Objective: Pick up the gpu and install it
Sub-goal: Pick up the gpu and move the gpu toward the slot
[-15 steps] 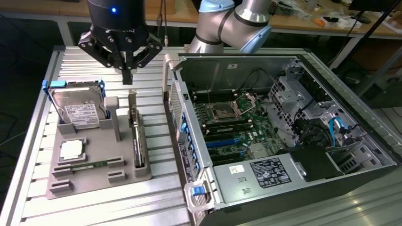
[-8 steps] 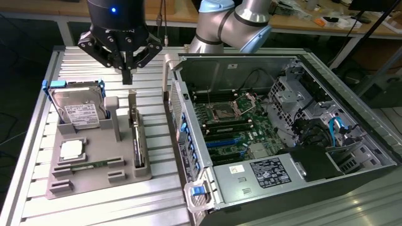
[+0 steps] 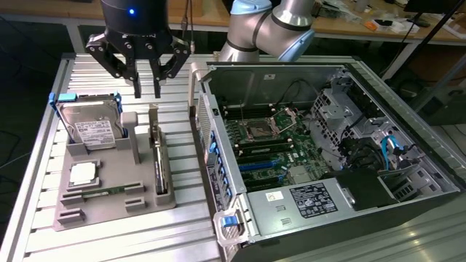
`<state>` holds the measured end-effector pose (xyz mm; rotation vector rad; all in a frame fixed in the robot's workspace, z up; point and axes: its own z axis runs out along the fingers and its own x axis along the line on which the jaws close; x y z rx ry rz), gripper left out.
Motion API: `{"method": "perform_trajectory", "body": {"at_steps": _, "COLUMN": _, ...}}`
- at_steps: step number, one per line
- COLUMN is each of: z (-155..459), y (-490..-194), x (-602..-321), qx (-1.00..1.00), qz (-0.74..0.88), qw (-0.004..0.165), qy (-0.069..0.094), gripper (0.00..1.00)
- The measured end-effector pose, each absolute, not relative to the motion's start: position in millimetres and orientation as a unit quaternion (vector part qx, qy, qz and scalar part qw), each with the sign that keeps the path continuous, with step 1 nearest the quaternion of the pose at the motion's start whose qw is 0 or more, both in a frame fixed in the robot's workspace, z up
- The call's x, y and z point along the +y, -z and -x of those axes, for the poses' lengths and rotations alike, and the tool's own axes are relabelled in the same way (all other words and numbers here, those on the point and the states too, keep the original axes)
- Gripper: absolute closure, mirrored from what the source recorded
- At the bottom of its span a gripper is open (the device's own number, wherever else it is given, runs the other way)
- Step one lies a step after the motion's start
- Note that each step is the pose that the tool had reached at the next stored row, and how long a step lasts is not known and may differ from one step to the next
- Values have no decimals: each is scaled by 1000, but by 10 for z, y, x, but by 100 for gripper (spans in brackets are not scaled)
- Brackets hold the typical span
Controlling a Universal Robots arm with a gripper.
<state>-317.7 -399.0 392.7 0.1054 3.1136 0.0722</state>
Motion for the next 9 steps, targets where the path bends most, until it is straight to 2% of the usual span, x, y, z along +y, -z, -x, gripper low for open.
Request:
{"method": "perform_trajectory", "body": {"at_steps": 3, "z": 3176, "y": -3922, "x": -3988, "qx": 999, "qz": -2, "qw": 12, "qy": -30, "gripper": 64}}
{"method": "perform_trajectory", "body": {"at_steps": 9, "z": 3176, "y": -3827, "x": -4013, "qx": 999, "qz": -2, "qw": 12, "qy": -31, "gripper": 64}}
